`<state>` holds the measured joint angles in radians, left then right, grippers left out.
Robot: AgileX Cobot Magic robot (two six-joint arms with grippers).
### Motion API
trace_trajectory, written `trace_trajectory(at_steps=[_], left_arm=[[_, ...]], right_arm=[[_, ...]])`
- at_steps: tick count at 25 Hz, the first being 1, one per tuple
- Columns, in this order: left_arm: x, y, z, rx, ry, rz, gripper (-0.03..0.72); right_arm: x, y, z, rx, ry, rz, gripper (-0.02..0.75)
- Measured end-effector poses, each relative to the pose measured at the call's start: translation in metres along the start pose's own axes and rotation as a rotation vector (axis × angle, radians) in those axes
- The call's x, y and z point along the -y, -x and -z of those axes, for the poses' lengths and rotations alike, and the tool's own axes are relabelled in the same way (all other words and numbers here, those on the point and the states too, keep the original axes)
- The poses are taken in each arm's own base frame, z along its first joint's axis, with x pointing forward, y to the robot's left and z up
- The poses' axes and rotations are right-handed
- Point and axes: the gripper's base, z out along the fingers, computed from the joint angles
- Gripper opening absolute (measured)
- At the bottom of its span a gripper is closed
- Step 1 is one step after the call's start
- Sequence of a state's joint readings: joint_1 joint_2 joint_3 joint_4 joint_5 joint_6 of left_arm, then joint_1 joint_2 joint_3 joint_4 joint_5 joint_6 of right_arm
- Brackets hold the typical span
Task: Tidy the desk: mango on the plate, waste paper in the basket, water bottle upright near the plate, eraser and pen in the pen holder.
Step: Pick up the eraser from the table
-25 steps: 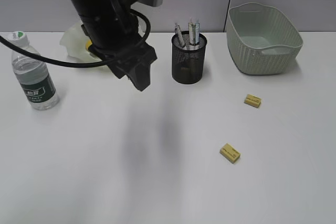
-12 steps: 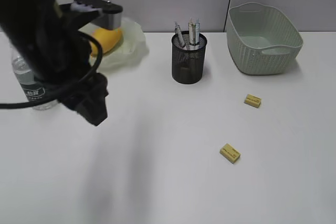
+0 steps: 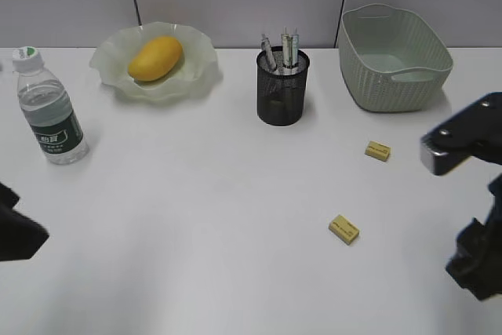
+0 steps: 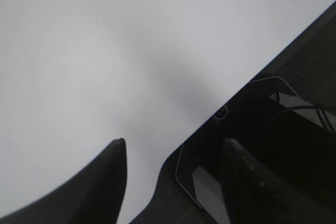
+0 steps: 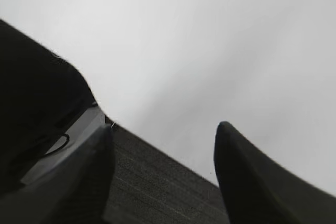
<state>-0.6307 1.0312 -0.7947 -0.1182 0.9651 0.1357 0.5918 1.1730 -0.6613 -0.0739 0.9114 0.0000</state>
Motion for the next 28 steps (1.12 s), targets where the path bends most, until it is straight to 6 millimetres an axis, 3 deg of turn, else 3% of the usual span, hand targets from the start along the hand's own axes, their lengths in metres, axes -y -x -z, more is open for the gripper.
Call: trace_trajectory(at_steps=[5,9,15,22,28], left_arm=[[0.005,-0.044,0.023,0.125,0.009,-0.006,0.433],[0.009,-0.069,0.040,0.230,0.015,-0.008,0.433],[0.011,-0.089,0.062,0.364,0.035,-0.026,0.432],[0.009,-0.105,0.046,0.237,0.047,-0.016,0.432],[0.008,-0.110,0.040,0.199,0.054,-0.017,0.432]], right_arm=[[0.016,0.046,-0.020,0.009,0.012,-0.036,0.478],[0.049,0.075,-0.029,0.054,0.021,-0.143,0.477],[0.098,0.107,-0.037,0.091,-0.020,-0.259,0.475],[0.115,0.144,-0.066,0.085,-0.021,-0.241,0.516],[0.119,0.151,-0.107,0.020,-0.005,-0.182,0.522]])
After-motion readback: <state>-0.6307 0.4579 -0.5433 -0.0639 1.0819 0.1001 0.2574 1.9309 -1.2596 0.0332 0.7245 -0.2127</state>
